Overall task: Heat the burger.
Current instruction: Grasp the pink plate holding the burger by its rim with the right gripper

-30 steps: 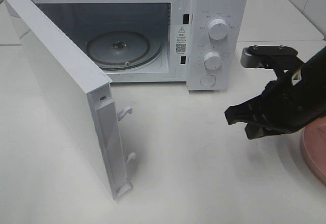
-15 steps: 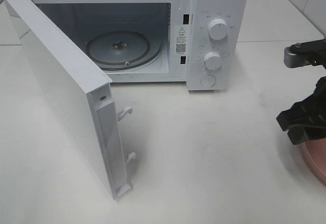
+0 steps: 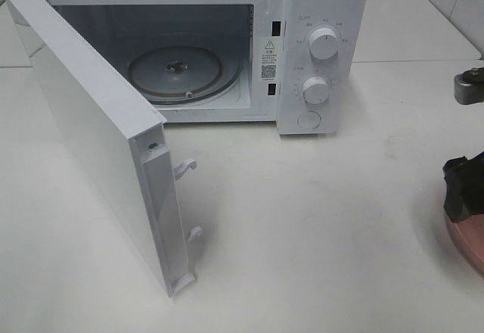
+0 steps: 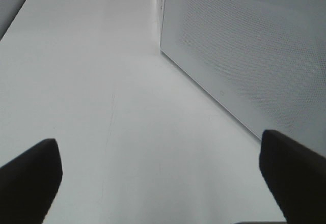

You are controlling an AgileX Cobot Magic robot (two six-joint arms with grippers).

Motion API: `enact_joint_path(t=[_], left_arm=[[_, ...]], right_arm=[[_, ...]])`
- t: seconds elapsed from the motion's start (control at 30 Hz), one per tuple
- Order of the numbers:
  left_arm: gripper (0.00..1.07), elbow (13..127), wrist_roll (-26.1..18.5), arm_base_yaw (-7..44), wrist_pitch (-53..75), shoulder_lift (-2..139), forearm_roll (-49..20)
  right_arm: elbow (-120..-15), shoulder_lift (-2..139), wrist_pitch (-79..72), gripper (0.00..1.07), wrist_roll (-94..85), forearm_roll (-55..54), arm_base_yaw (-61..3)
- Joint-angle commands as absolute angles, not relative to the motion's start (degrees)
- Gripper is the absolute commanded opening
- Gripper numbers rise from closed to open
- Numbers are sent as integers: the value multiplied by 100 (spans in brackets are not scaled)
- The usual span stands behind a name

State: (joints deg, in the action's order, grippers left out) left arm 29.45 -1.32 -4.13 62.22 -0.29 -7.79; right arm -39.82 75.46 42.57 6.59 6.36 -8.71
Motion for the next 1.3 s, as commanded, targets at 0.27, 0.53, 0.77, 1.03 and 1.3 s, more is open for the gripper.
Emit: enact_joint_path(t=[0.27,0.53,0.77,1.03,1.3], left_arm=[[98,2945,-143,-418,6136,-120,-825],[98,2945,-143,-418,6136,-120,-825],[98,2945,-143,-418,6136,-120,-825],[98,2945,-143,-418,6136,-120,-825],[98,2945,-143,-418,6136,-120,-825]], right_arm=[[-3988,8188,4188,95,567,722,-802],[-3988,8858,3667,91,596,768,-802],[-3988,9322,3266,90,705,859,-802],[-3988,9666,2939,88,848,1020,-802],[-3988,9952,2767,86,1014,1283,-802]])
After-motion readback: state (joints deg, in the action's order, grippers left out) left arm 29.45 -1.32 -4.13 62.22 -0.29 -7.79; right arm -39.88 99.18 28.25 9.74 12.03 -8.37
